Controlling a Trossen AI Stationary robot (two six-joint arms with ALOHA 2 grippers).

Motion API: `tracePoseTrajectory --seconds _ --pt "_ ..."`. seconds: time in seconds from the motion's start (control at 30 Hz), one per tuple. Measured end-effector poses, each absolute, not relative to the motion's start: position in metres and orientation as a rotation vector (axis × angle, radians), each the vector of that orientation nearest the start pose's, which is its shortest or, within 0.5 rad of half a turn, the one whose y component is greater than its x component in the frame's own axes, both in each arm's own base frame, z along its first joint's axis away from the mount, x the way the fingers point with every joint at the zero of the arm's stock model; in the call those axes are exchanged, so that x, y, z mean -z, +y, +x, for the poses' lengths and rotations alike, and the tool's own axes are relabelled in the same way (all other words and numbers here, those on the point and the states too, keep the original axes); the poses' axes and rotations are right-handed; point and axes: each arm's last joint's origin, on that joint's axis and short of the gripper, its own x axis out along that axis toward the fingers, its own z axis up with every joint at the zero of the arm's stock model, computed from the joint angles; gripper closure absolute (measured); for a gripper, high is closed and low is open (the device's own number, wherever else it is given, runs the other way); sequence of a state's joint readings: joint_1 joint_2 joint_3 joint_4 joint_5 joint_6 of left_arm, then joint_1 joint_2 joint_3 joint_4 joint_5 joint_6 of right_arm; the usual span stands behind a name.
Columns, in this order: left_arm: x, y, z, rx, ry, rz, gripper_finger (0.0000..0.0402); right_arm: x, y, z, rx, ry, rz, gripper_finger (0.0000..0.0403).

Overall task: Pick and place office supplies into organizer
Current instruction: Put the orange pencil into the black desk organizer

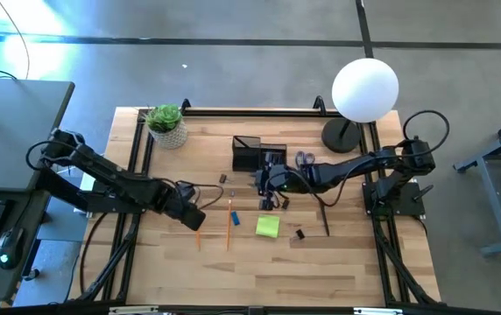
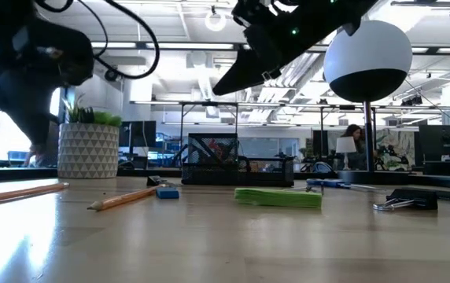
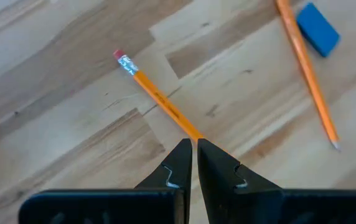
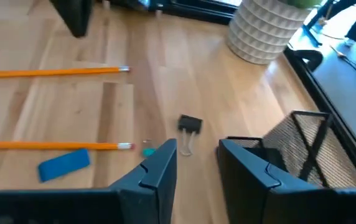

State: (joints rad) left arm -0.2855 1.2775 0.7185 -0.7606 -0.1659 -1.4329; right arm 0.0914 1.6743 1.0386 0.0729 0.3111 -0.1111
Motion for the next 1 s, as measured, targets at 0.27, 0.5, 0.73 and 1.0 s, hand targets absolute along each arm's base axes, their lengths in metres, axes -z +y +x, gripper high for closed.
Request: tracePoseTrajectory --seconds 0.27,0.5,0.73,1.0 --pt "-0.157 -0.058 0.213 -0.941 1.109 -0.991 0.0385 -0.208 0.053 0.349 0.111 0.678 -0.254 0.029" --pt "-0.148 -0.061 0.223 -0.94 1.056 -1.0 0.0385 -0.199 0.088 0.331 0.135 0.791 -0.333 0.029" --pt "-0.147 -0.056 0.225 -0.94 1.076 -1.008 0.0385 -0.221 0.12 0.297 0.206 0.766 -0.387 0.0291" --pt "-0.143 -0.056 0.224 -1.021 1.082 -1.105 0.0385 -0.27 0.13 0.222 0.276 0.55 -0.331 0.0318"
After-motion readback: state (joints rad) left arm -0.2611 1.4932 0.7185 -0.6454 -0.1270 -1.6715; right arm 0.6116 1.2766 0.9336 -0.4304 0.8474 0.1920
